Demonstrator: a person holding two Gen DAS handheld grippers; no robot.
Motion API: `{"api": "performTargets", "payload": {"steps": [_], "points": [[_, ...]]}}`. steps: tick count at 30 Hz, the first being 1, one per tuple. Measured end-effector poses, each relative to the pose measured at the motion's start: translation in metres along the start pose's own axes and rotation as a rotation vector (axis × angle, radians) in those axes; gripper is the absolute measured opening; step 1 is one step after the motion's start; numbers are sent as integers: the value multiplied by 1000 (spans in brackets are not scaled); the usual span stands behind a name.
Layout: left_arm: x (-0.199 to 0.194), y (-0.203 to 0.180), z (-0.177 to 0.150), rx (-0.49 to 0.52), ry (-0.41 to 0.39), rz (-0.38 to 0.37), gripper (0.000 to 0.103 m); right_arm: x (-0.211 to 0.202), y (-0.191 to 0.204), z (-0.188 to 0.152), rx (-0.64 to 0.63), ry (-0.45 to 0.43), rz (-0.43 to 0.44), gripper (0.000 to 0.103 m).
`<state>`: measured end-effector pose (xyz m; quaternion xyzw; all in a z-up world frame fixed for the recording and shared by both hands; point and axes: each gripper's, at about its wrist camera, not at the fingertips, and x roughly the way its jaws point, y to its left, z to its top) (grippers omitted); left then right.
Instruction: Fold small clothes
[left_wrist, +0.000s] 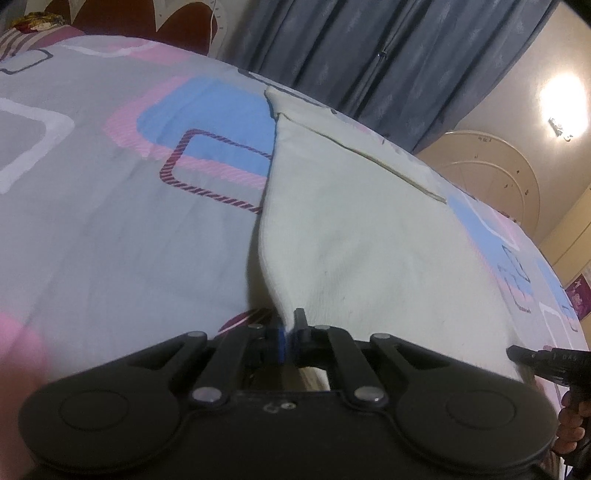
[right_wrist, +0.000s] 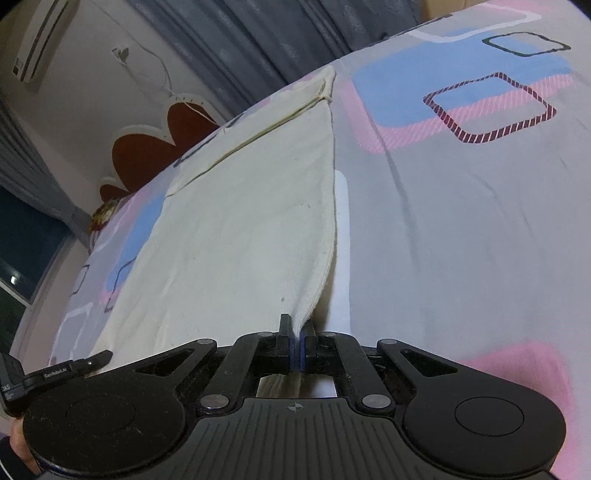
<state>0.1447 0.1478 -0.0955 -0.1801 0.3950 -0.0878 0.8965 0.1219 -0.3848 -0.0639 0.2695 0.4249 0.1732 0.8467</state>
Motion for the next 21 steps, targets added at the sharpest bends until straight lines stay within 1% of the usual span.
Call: {"api": "performTargets", "payload": {"steps": [5, 6, 8, 12, 14, 18, 21], "points": [[-8, -1, 1, 1, -21, -7, 3, -12, 6, 7, -6, -39, 23, 2], [-11, -1, 3, -11, -30, -17, 3, -15, 8, 10, -8, -48, 28, 2], [-22, 0, 11, -62, -68, -64, 3, -22, 14, 17, -24, -69, 35, 2], [-37, -7, 41, -106, -145, -134, 3, -36, 36, 38, -74, -124, 72, 2], [-38, -10, 56, -123, -176, -164, 3, -42, 47, 53, -89, -159, 97, 2], [-18, -18, 93, -143, -197, -185, 3, -35, 67, 91, -95, -215, 122, 2], [2, -21, 125, -187, -217, -205, 3, -23, 70, 124, -83, -237, 135, 2]]}}
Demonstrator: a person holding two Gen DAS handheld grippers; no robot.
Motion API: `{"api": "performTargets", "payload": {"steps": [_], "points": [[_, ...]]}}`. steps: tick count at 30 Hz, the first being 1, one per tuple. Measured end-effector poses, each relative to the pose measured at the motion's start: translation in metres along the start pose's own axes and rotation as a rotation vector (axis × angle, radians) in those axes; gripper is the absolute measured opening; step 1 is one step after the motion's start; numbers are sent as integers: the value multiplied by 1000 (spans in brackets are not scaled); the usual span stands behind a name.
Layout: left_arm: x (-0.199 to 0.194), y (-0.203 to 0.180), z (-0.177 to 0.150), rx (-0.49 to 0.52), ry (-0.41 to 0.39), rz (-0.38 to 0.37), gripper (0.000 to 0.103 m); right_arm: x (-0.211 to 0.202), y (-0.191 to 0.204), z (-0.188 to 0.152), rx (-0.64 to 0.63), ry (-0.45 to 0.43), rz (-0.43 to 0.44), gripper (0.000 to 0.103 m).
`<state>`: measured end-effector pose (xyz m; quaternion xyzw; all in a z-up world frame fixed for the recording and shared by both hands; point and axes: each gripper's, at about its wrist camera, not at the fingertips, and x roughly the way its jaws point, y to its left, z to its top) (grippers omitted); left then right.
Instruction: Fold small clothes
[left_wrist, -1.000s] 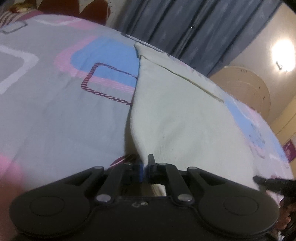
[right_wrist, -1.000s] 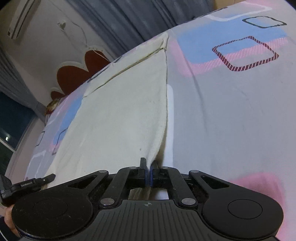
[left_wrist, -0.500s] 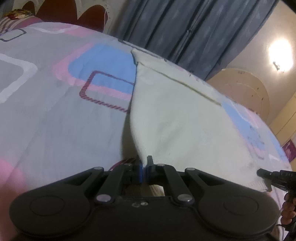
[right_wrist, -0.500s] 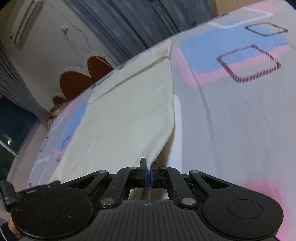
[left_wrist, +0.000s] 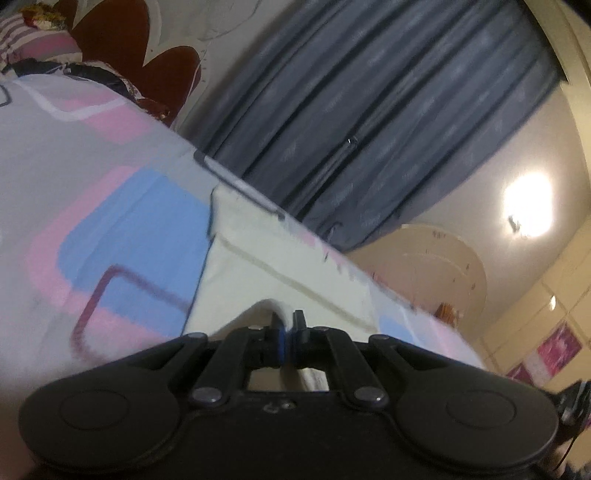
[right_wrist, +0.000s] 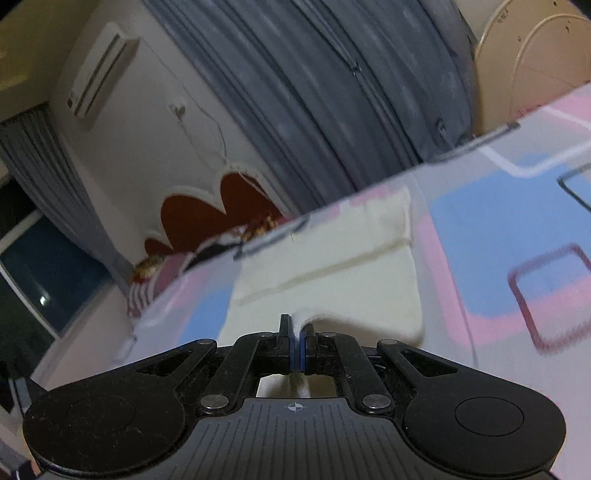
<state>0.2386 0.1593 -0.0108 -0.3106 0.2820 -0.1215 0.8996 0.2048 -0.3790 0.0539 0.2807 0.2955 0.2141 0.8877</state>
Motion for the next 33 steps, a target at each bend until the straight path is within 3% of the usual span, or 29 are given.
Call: {"api": "performTargets", "payload": {"steps": [5, 13, 17, 20, 23, 24, 25, 27, 28, 29, 30, 33], "points": [[57, -3, 44, -74, -33, -11, 3, 51, -32, 53, 108, -30, -4, 2], [187, 13, 96, -57, 34, 64, 3, 151, -109, 116, 238, 7, -18, 2], [236, 40, 100, -74, 94, 97, 3, 213, -149, 125, 309, 54, -51, 2], [262, 60, 100, -124, 139, 97, 3, 243, -182, 116, 431, 76, -60, 2], [271, 67, 102, -151, 121, 30, 5, 255, -201, 116, 500, 27, -29, 3], [274, 69, 103, -156, 114, 4, 13, 257, -204, 119, 510, 14, -21, 4], [278, 73, 104, -169, 102, -22, 26, 259, -206, 123, 501, 2, -15, 8], [285, 76, 107, -189, 72, -52, 42, 259, -209, 132, 469, -41, -21, 26], [286, 78, 108, -191, 56, -63, 51, 256, -209, 136, 456, -76, -28, 54], [285, 79, 108, -192, 46, -72, 54, 253, -208, 139, 439, -107, -37, 73], [284, 80, 109, -188, 37, -73, 57, 249, -208, 143, 405, -131, -33, 73], [274, 76, 112, -115, 5, -59, 61, 245, -196, 146, 265, -97, -48, 71]]}}
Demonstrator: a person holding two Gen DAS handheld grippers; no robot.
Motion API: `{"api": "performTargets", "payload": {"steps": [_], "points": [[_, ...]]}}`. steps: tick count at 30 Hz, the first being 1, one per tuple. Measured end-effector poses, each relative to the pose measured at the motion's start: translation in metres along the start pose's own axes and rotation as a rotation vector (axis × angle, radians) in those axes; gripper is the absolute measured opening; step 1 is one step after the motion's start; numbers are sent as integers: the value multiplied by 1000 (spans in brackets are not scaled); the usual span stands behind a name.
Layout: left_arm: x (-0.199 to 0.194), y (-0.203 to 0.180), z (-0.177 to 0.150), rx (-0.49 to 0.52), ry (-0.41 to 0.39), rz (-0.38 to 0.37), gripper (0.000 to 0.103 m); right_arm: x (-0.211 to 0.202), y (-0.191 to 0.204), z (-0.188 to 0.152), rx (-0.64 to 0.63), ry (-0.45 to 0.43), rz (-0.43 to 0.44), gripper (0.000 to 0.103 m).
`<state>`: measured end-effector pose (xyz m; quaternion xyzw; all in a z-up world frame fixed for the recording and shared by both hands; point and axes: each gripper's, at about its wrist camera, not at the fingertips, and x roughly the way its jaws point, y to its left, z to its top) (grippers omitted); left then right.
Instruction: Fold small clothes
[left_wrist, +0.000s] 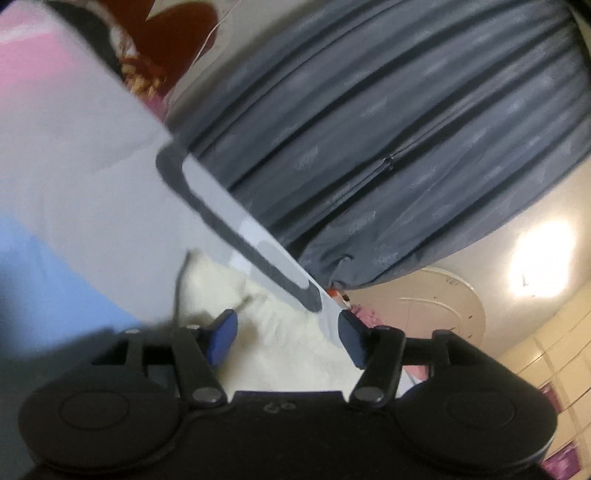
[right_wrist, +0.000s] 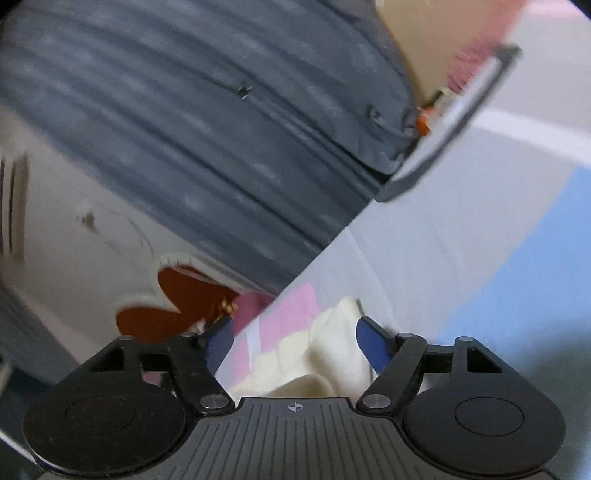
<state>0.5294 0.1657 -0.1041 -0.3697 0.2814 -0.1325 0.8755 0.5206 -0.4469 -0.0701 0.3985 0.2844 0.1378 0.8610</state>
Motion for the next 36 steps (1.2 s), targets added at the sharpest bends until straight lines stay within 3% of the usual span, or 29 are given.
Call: {"api": "performTargets", "payload": {"steps": [2, 4, 8, 10, 11, 12, 13, 14, 15, 21, 26, 29, 30, 31, 33, 34, 36], "points": [[-1, -9, 2, 111, 8, 40, 62, 0, 13, -6, -166, 38, -21, 58], [8, -21, 3, 245, 51, 112, 59, 1, 26, -17, -307, 81, -43, 53], [30, -37, 0, 412, 140, 193, 51, 21, 42, -38, -496, 131, -140, 52], [39, -41, -6, 481, 168, 254, 41, 30, 47, -45, -546, 154, -162, 52], [41, -44, -8, 508, 164, 275, 38, 35, 50, -50, -576, 165, -184, 43], [44, -43, -9, 525, 156, 288, 24, 39, 53, -57, -608, 175, -204, 34], [43, -45, -10, 539, 149, 297, 12, 45, 55, -66, -631, 177, -218, 16], [44, -48, -13, 554, 134, 308, 8, 46, 57, -72, -653, 174, -226, 5], [39, -50, -14, 568, 99, 311, 3, 45, 60, -76, -679, 163, -233, 5], [28, -64, -9, 592, -43, 277, 2, 39, 71, -79, -727, 19, -206, 2], [59, -59, -1, 533, -10, 309, 0, 49, 68, -64, -691, 11, -237, 2], [80, -38, -3, 462, 67, 354, 0, 72, 49, -65, -654, 97, -341, 2], [76, -33, 1, 425, 58, 341, 3, 77, 46, -69, -659, 106, -346, 2], [69, -32, 4, 398, 41, 339, 21, 78, 48, -69, -682, 112, -358, 2], [48, -41, 7, 385, -23, 340, 44, 76, 60, -70, -737, 131, -414, 5], [40, -49, 5, 393, -51, 336, 45, 69, 70, -70, -753, 97, -439, 14], [40, -75, -4, 436, -40, 264, 49, 59, 85, -72, -760, 44, -345, 15]]}}
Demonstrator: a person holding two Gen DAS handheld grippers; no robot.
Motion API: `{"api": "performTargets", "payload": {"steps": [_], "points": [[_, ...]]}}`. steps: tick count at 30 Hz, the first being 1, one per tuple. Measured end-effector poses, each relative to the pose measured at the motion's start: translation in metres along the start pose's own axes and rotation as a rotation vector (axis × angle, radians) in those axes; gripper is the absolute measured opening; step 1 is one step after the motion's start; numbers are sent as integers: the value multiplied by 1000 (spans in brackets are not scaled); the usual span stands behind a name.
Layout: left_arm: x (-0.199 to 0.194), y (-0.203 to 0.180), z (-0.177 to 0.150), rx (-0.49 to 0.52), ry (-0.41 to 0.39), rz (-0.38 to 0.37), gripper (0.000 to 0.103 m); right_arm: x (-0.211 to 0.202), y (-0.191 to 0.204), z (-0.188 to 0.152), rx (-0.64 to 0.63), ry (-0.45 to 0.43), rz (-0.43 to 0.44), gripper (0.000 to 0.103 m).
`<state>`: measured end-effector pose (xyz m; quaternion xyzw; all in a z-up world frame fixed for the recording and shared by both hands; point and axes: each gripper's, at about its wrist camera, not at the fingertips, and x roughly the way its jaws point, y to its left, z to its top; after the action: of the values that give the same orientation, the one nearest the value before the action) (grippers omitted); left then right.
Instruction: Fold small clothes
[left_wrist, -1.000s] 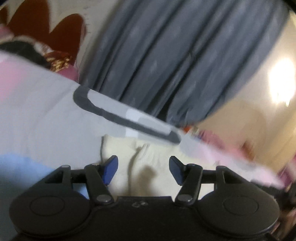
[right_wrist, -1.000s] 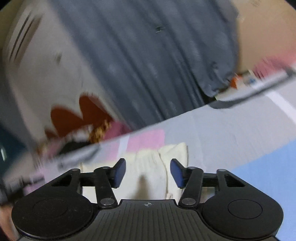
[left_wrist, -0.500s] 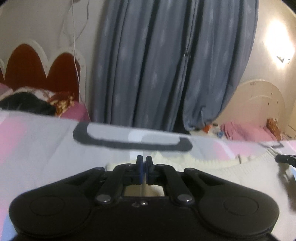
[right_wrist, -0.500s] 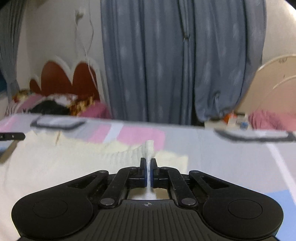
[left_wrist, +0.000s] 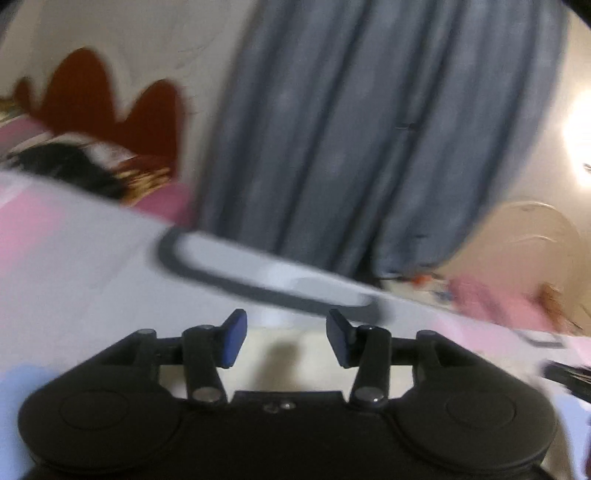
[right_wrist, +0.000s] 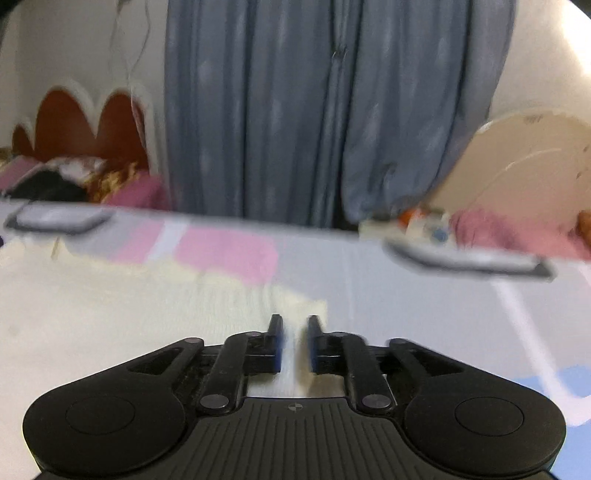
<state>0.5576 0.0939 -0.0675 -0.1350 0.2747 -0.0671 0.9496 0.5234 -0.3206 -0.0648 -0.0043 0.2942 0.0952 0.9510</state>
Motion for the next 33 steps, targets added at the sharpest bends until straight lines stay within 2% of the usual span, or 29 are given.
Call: {"api": "performTargets", "payload": {"steps": [2, 3, 5, 6, 7, 9, 10, 12, 13, 14, 15, 16, 17, 19, 21, 23, 24, 26, 29, 31, 32, 33], "points": [[11, -38, -3, 83, 60, -70, 56, 5, 24, 4, -22, 17, 95, 17], [20, -59, -8, 133, 98, -100, 64, 17, 42, 5, -34, 67, 148, 19], [31, -85, -21, 204, 141, -132, 65, 33, 69, 2, -48, 123, 222, 33], [35, -90, -28, 228, 163, -134, 65, 34, 81, -2, -92, 99, 227, 36], [37, -89, -34, 246, 179, -121, 65, 35, 89, -5, -141, 86, 220, 38], [32, -70, -40, 292, 135, -70, 66, 34, 82, -9, -177, 81, 194, 38], [29, -55, -40, 285, 114, -31, 66, 35, 68, -9, -171, 86, 112, 37], [26, -15, -31, 147, 94, -40, 64, 38, 29, -14, -124, 105, -51, 37], [25, -5, -27, 119, 87, -33, 64, 39, 4, -17, -57, 117, -40, 38], [24, -5, -23, 135, 86, -6, 64, 38, -7, -18, -26, 132, -11, 40], [21, -9, -20, 158, 86, 22, 63, 35, -10, -16, -27, 135, -2, 40], [14, -16, -18, 170, 69, 19, 64, 28, -6, -12, -33, 123, -18, 40], [6, -26, -18, 172, 47, -15, 66, 20, -2, -8, -34, 95, -14, 40], [-6, -55, -25, 189, 37, -84, 71, -2, 17, -6, -37, 40, 91, 40], [-8, -78, -39, 231, 75, -114, 71, -11, 45, -10, -86, 47, 178, 40], [0, -95, -57, 279, 121, -118, 72, -10, 69, -22, -156, 70, 217, 40], [8, -98, -67, 303, 159, -85, 71, -3, 79, -31, -182, 110, 210, 40], [6, -96, -77, 325, 127, -80, 72, -4, 76, -39, -182, 93, 194, 40], [-7, -87, -68, 309, 114, -61, 70, -10, 65, -32, -148, 127, 193, 40], [-25, -74, -73, 358, 97, -13, 71, -21, 53, -34, -183, 129, 159, 40], [-30, -60, -77, 359, 109, 20, 71, -26, 40, -37, -183, 134, 128, 40], [-34, -44, -81, 341, 112, 18, 73, -35, 33, -44, -163, 136, 109, 40]]}}
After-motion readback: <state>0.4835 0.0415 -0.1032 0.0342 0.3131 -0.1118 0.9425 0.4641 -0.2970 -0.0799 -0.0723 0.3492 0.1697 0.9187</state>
